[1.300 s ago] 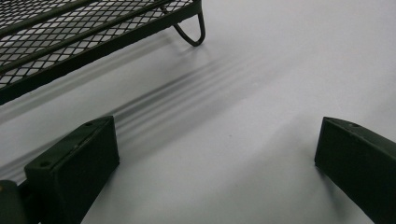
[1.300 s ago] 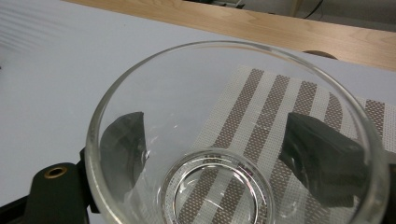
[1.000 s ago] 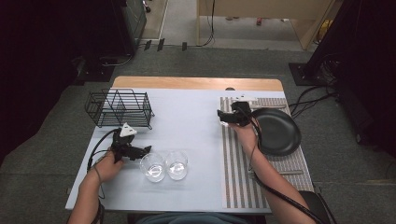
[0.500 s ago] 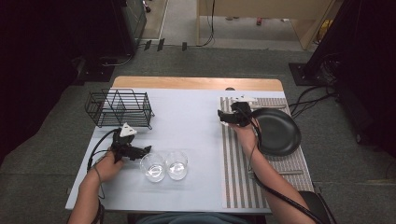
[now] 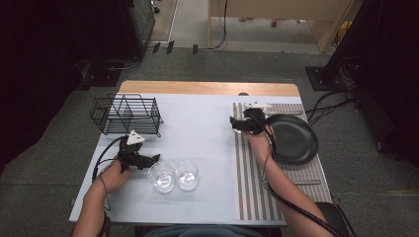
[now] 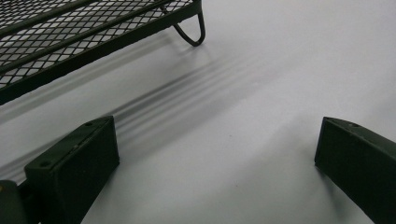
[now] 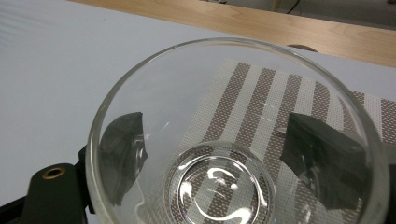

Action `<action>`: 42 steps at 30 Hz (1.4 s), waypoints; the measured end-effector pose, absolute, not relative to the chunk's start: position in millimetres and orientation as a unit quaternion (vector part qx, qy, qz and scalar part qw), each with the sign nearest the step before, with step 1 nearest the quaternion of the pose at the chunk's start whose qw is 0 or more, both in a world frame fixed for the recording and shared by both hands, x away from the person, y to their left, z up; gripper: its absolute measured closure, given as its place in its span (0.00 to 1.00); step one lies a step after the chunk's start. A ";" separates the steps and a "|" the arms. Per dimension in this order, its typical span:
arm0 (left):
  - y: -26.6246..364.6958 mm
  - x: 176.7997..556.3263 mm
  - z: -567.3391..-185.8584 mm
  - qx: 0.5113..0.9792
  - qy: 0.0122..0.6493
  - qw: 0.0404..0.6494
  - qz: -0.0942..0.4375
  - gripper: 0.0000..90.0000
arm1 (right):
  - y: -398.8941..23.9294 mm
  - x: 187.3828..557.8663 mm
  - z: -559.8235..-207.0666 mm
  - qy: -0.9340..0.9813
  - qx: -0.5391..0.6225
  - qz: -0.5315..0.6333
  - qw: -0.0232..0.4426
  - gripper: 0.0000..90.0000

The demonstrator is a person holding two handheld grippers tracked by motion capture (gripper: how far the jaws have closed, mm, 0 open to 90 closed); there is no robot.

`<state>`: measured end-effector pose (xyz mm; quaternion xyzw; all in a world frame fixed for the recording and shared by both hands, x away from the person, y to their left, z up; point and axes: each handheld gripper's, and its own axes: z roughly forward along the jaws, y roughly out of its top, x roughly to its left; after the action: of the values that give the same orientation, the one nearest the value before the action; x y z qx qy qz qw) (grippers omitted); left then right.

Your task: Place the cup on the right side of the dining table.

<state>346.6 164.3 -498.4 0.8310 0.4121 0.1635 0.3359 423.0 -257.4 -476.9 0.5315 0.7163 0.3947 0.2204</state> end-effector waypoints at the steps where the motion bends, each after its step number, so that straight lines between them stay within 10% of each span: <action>1: 164.3 346.6 -498.4 0.831 0.412 0.336 0.164 0.00 | -257.3 422.9 -476.8 0.716 0.532 0.395 0.219 0.20; 42: 164.4 346.6 -498.4 0.831 0.412 0.336 0.164 0.00 | -258.5 421.0 -458.2 0.711 0.530 0.403 0.226 0.18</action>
<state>346.6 164.4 -498.4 0.8310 0.4121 0.1635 0.3360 421.0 -258.5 -458.2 0.5295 0.7112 0.4035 0.2257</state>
